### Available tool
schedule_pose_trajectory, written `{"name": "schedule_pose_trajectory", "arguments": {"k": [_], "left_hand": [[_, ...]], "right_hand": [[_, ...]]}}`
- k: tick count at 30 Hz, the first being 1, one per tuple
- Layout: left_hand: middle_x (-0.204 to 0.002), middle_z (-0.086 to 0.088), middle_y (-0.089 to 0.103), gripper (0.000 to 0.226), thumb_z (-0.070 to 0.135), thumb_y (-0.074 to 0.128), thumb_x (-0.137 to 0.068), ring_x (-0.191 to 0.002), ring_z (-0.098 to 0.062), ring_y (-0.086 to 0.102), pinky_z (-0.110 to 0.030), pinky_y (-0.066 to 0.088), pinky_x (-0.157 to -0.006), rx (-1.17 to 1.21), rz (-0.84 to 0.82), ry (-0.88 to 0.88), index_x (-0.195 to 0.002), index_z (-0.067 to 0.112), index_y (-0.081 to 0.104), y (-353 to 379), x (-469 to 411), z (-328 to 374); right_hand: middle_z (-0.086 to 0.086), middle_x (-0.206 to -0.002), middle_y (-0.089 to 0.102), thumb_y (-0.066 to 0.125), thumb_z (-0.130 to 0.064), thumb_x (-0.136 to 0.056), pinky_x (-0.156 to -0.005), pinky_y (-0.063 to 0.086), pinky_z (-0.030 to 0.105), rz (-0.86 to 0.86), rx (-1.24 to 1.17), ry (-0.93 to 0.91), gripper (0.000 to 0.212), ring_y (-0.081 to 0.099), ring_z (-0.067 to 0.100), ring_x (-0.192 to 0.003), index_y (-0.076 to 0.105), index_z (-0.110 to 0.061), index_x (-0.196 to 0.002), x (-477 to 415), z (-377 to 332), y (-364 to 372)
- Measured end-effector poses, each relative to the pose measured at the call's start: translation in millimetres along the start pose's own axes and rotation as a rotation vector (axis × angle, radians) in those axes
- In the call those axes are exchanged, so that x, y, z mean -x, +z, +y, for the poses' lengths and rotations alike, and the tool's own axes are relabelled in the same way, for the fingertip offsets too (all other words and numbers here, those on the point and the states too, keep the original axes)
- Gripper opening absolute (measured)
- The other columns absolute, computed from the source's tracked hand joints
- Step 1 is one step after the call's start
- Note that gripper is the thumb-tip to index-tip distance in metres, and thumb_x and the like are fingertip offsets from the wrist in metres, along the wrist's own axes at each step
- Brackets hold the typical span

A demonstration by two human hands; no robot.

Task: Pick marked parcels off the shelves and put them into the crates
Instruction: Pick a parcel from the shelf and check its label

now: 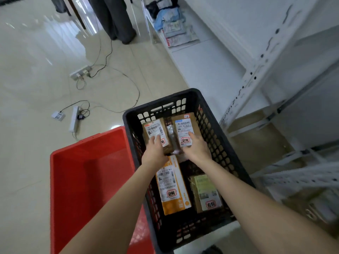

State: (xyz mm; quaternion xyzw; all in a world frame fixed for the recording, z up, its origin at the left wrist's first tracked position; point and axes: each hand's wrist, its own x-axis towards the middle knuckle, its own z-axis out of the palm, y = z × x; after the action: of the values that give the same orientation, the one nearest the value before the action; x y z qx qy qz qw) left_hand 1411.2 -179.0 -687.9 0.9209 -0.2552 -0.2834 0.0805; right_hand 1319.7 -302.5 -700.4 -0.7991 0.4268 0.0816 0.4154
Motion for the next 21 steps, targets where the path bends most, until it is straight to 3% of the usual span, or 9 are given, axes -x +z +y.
{"name": "schedule_pose_trajectory", "arguments": {"k": [6,10,16,21], "left_hand": [[-0.157,-0.009,0.01,0.092,0.03,0.069,-0.083,-0.14,-0.029,0.027,-0.044,0.041,-0.105,-0.166,-0.012,0.316,-0.151,0.015,0.009,-23,54,37],[-0.159,-0.007,0.006,0.092,0.03,0.069,-0.084,-0.142,-0.028,0.024,-0.04,0.043,-0.1,-0.244,-0.05,0.49,-0.152,0.016,0.009,-31,97,67],[-0.159,-0.009,0.005,0.093,0.031,0.066,-0.085,-0.144,-0.027,0.018,-0.039,0.036,-0.109,-0.299,-0.074,0.749,-0.153,0.015,0.004,-28,167,132],[-0.158,-0.008,0.011,0.089,0.035,0.067,-0.084,-0.142,-0.029,0.022,-0.043,0.034,-0.109,-0.324,-0.035,0.965,-0.151,0.016,0.011,-25,245,194]], "right_hand": [[0.0,-0.145,0.034,0.057,-0.038,-0.088,-0.099,0.042,0.039,0.148,0.205,-0.008,0.069,0.038,0.025,-0.128,0.025,-0.03,-0.149,92,10,-39],[0.001,-0.152,0.026,0.057,-0.04,-0.09,-0.103,0.039,0.04,0.202,0.295,0.042,0.075,0.03,0.027,-0.134,0.017,-0.027,-0.152,161,23,-65],[0.002,-0.149,0.031,0.057,-0.039,-0.089,-0.104,0.039,0.04,0.41,0.304,0.172,0.071,0.034,0.027,-0.133,0.023,-0.024,-0.15,258,52,-117],[0.005,-0.146,0.033,0.06,-0.037,-0.088,-0.102,0.041,0.042,0.551,0.309,0.257,0.069,0.035,0.029,-0.131,0.027,-0.024,-0.147,344,82,-161]]}}
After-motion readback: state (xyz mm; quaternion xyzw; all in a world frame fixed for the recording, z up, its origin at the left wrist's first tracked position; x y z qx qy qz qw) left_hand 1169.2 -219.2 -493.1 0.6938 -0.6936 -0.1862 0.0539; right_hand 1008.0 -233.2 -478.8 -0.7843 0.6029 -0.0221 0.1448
